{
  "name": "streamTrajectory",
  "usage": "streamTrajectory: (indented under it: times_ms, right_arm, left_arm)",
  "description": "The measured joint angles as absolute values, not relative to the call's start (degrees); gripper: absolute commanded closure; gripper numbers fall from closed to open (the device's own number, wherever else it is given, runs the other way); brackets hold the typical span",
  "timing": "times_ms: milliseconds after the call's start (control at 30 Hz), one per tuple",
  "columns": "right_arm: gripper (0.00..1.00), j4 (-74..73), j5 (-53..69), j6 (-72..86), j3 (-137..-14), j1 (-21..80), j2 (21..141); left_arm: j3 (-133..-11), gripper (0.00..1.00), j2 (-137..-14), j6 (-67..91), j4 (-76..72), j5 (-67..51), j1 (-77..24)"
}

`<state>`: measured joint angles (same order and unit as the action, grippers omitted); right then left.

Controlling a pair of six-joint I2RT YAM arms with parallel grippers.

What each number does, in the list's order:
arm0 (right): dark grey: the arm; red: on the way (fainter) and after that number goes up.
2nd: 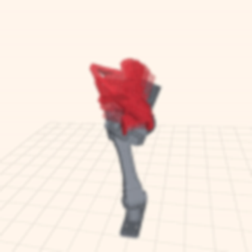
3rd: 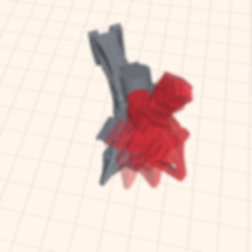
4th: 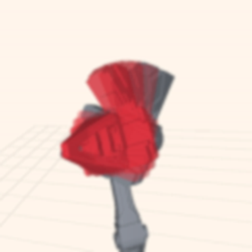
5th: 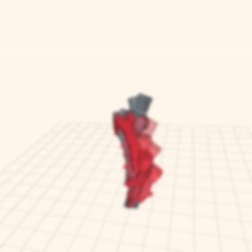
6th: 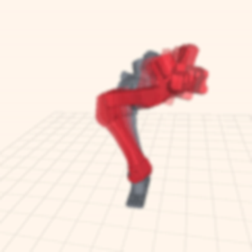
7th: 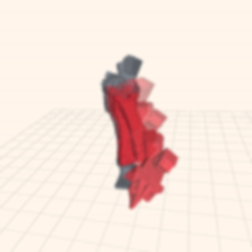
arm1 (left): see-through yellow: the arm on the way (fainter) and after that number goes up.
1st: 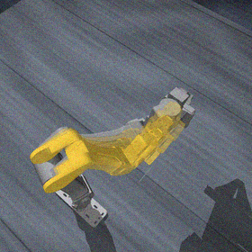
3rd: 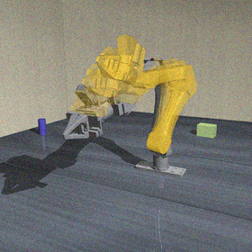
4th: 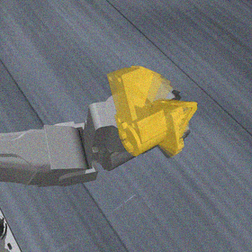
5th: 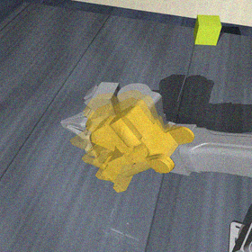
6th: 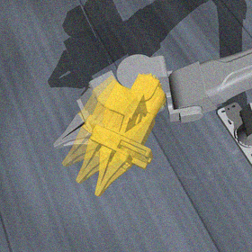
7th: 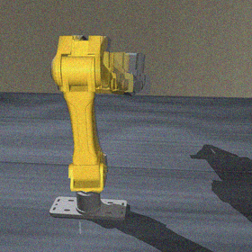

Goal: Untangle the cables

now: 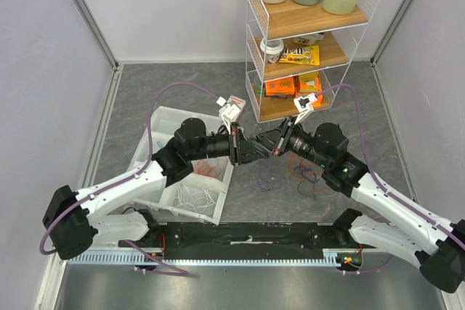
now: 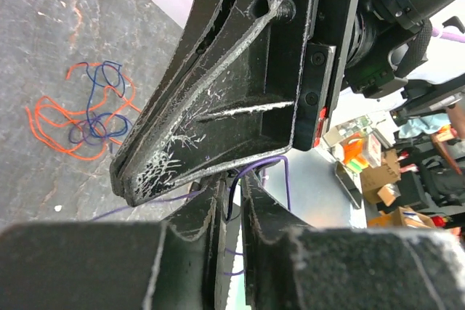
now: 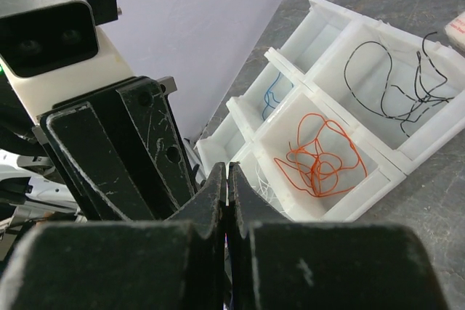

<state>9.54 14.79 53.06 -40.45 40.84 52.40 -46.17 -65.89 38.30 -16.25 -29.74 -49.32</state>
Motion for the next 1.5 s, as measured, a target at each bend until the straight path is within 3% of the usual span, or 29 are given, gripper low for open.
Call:
streamTrajectory:
  times_ms: [233, 667, 767, 900, 1000, 1100, 1333, 1500]
  right_arm:
    - [1.00, 11.03, 12.16, 54.98, -39.24, 42.22, 52.25]
    - [1.00, 12.03, 10.07, 55.72, -39.22, 43.27, 52.23]
    - [1.00, 11.99, 9.23, 55.79, -39.11, 43.33, 52.23]
    - [1.00, 11.55, 7.73, 55.24, -36.88, 43.40, 52.21]
    - [1.00, 10.98, 6.52, 54.43, -32.88, 43.40, 52.23]
    - [0.99, 10.41, 6.15, 53.89, -29.63, 43.40, 53.45]
    - [0.81, 10.68, 6.72, 52.90, -26.28, 43.94, 61.41]
    - [0.43, 8.84, 7.20, 51.88, -27.35, 44.03, 67.48]
  left_arm:
    - [-44.10, 0.71, -68.66, 43.27, -22.17, -32.16, -49.32]
    - [-43.66, 0.71, -69.47, 44.82, -23.73, -32.75, -49.34]
    - [-43.66, 0.61, -70.28, 44.71, -21.96, -31.68, -49.34]
    - [-43.38, 0.26, -70.48, 43.94, -15.73, -29.50, -49.32]
    - [-40.84, 0.15, -68.25, 43.00, -12.21, -28.03, -49.32]
    - [-36.95, 0.10, -62.87, 42.06, -7.38, -26.57, -49.32]
    - [-35.94, 0.08, -53.54, 38.89, 2.42, -22.17, -49.32]
    - [-36.67, 0.08, -57.82, 37.39, 6.07, -20.36, -49.41]
